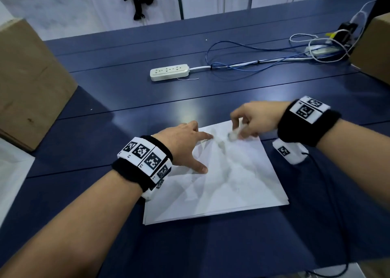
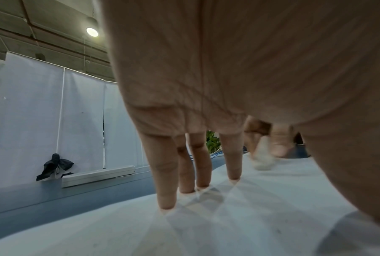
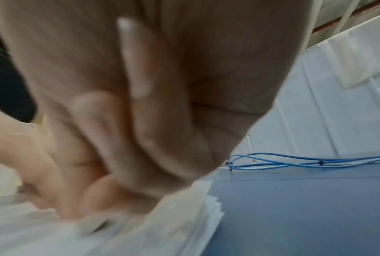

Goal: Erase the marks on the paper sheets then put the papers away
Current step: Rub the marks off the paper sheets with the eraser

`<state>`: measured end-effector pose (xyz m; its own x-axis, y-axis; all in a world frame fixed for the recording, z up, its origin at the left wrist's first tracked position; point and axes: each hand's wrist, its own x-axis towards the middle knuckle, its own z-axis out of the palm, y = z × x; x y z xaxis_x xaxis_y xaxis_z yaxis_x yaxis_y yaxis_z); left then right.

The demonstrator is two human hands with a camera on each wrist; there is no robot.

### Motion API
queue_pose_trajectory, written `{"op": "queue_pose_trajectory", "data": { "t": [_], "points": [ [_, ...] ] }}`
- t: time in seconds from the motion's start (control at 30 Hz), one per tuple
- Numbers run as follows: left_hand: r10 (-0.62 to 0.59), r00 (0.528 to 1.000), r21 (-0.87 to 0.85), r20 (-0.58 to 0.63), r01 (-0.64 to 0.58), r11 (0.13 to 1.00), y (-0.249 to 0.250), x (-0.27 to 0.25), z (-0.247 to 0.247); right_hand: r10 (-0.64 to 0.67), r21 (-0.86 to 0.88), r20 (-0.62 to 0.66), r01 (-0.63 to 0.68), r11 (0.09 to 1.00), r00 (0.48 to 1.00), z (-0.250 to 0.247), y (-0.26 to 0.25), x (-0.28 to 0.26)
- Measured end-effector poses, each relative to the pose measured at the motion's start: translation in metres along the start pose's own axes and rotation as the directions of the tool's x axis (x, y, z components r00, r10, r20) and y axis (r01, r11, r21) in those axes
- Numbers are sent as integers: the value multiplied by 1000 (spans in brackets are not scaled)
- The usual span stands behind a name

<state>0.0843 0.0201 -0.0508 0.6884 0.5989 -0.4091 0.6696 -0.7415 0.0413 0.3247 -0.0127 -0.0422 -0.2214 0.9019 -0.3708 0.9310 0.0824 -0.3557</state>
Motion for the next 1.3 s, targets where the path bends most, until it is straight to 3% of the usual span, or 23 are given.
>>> {"op": "queue_pose_trajectory", "data": {
  "t": [0.07,0.13,0.2,0.27,0.33,0.43,0.5,0.57,0.6,0.67,0.73,0.77,0.83,0.9,1.0,1.07,1.13,1.2,1.23,1.3],
  "points": [
    [-4,1000,-1,1,4,1000,0,0,0,35,-69,-160,-47,996,986,-4,3,9],
    [-7,1000,0,4,7,1000,1,-1,0,18,-74,-174,-31,997,985,-2,3,6],
    [-11,1000,5,6,11,1000,2,-1,-1,-42,-5,-11,42,999,999,3,1,-8],
    [-13,1000,10,6,13,1000,2,-1,-1,-61,103,234,38,994,970,8,-3,-23],
    [-12,1000,12,3,12,1000,2,-1,-1,-43,133,316,0,991,948,9,-3,-27],
    [-11,1000,15,-2,11,1000,2,-2,-1,8,31,79,-11,999,997,2,0,-7],
    [-12,1000,14,0,12,1000,3,-2,-1,57,-45,-111,-63,997,992,-3,4,6],
    [-11,1000,14,1,11,1000,2,-2,-1,68,-75,-187,-84,994,980,-3,6,8],
    [-11,1000,11,0,11,1000,2,-2,-1,49,-72,-157,-61,996,986,-2,5,3],
    [-8,1000,8,-3,8,1000,2,-2,-1,-1,8,38,1,1000,999,3,2,-14],
    [-5,1000,6,-6,5,1000,1,-2,0,-23,93,243,0,996,970,7,-3,-31],
    [-7,1000,4,-5,7,1000,1,-2,0,-24,98,273,-3,995,962,8,-4,-34],
    [-7,1000,5,-2,7,1000,1,-2,0,-8,37,173,1,999,985,5,-2,-27],
    [-9,1000,7,4,9,1000,2,-2,-1,18,-62,-27,-20,998,999,0,0,-10],
    [-9,1000,8,6,9,1000,3,-3,-2,64,-133,-214,-94,987,975,-5,3,1],
    [-11,1000,7,6,11,1000,3,-3,-1,19,-100,-141,-34,994,990,-3,3,-5],
    [-15,1000,2,8,15,1000,3,-3,-1,-20,-18,82,22,1000,996,0,-2,-20],
    [-17,1000,0,11,17,1000,2,-2,-1,-21,18,264,17,1000,964,2,-6,-32],
    [-16,1000,-2,13,16,1000,2,-2,-1,-20,-8,265,23,1000,964,2,-6,-32],
    [-16,1000,-2,13,16,1000,2,-1,-1,-14,-76,129,24,997,991,-1,-4,-22]
  ]
}}
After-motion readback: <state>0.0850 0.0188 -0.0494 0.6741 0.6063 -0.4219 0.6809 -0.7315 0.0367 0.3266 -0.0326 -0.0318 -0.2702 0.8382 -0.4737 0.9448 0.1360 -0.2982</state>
